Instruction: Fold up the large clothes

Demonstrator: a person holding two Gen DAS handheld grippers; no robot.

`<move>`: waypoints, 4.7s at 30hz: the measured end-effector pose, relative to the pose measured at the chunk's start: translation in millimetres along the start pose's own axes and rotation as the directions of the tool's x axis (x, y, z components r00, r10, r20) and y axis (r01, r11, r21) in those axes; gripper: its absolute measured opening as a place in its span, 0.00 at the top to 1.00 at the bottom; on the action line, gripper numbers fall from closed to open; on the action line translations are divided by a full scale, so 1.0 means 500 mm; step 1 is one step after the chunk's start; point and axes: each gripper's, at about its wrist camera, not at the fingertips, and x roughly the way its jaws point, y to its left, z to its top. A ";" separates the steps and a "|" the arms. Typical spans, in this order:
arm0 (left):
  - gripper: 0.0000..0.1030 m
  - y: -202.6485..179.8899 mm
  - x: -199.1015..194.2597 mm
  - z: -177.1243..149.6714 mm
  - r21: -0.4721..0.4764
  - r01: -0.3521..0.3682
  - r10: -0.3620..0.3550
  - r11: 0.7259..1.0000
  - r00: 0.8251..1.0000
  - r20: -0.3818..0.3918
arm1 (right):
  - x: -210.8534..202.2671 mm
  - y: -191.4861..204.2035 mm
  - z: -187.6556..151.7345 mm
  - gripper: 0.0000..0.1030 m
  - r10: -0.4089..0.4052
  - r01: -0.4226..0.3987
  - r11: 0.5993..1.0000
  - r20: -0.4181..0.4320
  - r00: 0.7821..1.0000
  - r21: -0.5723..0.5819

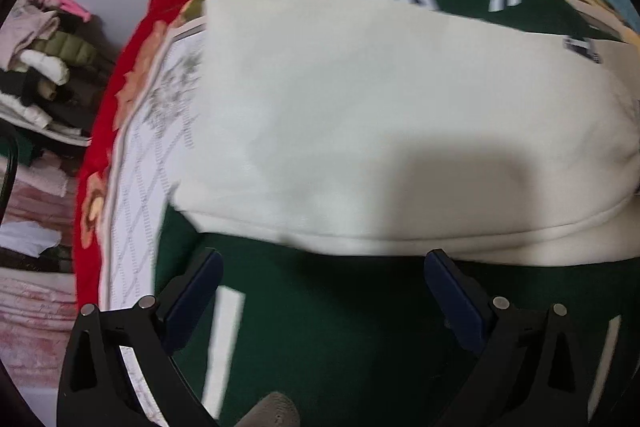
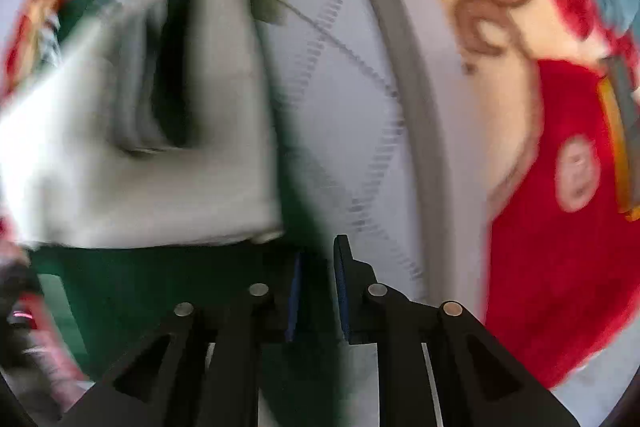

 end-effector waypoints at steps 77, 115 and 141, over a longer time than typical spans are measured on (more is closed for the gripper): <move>0.00 0.292 0.201 0.174 -0.166 -0.095 0.101 0.982 0.994 0.032 | -0.087 0.306 0.127 0.48 0.119 -0.126 0.992 0.192 0.974 0.024; 0.01 0.077 -0.048 -0.580 -0.877 0.078 -0.467 0.474 0.866 -0.175 | -0.046 -0.071 -0.104 0.57 0.198 -0.304 0.920 -0.379 0.904 -0.247; 0.71 0.252 0.085 -0.491 -0.797 0.054 -0.273 0.601 0.952 -0.141 | -0.035 0.046 -0.143 0.57 0.099 -0.219 0.899 -0.311 0.945 -0.379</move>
